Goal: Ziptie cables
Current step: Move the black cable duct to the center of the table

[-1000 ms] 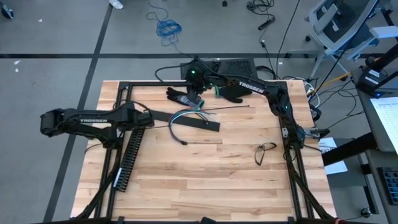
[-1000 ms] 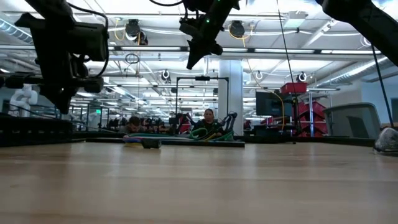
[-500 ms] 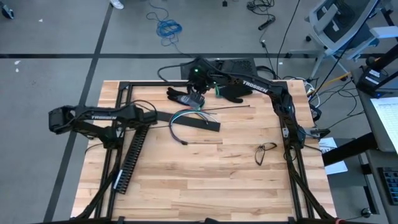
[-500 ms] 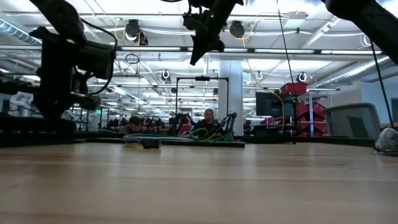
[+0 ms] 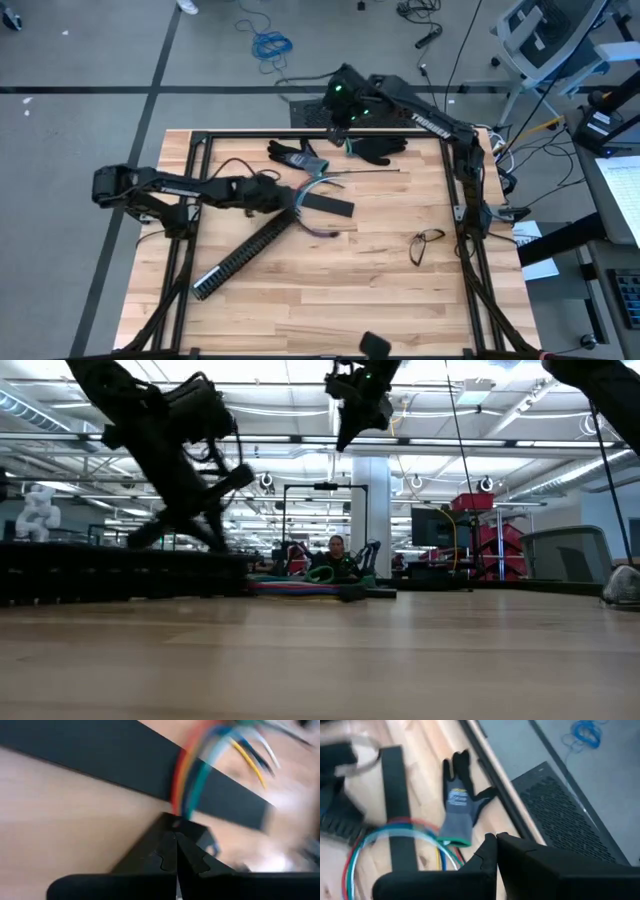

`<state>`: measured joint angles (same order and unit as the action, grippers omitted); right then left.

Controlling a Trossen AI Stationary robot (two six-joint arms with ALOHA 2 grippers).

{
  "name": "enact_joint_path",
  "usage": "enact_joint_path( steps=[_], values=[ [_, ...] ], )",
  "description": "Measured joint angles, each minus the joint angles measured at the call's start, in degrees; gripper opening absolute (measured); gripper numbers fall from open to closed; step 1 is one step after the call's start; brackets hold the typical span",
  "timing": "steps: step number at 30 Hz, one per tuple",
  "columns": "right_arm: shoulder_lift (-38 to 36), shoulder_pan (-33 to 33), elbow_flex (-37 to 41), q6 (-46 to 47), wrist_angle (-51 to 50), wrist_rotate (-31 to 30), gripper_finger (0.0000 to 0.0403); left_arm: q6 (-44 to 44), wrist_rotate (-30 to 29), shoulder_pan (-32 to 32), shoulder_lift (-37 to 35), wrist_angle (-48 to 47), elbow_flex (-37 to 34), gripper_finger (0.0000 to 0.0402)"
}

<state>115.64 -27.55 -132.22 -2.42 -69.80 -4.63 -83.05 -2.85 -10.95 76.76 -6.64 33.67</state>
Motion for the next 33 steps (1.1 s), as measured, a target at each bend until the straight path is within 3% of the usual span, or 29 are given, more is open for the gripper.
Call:
enact_joint_path(
  steps=[5, 10, 13, 17, 20, 26, 33],
  values=[
    [-4.3, -2.8, 0.0, 1.9, -0.2, -1.4, 0.0, 14.3, 0.5, 1.4, -0.5, 9.6, 4.1, 0.0],
    [-8.4, -4.5, 0.0, 4.0, -1.1, -2.9, 0.0, 42.8, -1.5, 2.0, -5.5, 7.3, 11.7, 0.0],
    [-10.5, -4.4, 0.0, 4.7, -3.7, -2.9, 0.0, 53.9, -2.5, 5.5, -9.6, -4.1, 16.7, 0.0],
    [-11.9, -4.1, 0.0, 4.3, -8.0, -3.0, 0.0, 57.7, -14.5, 15.8, -11.3, -30.3, 23.0, 0.0],
    [-12.3, -4.1, 0.0, 4.0, -9.0, -3.2, 0.0, 53.5, -21.7, 26.2, -10.7, -43.8, 26.4, 0.0],
    [-12.2, -4.1, 0.0, 3.1, -8.3, -3.0, 0.0, 37.0, -18.1, 43.7, -8.7, -53.8, 27.6, 0.0],
    [-12.0, -3.5, 3.6, 2.0, -4.4, -2.3, 0.0, 8.2, -18.4, 54.1, -5.6, -64.9, 27.7, 0.0]
  ],
)
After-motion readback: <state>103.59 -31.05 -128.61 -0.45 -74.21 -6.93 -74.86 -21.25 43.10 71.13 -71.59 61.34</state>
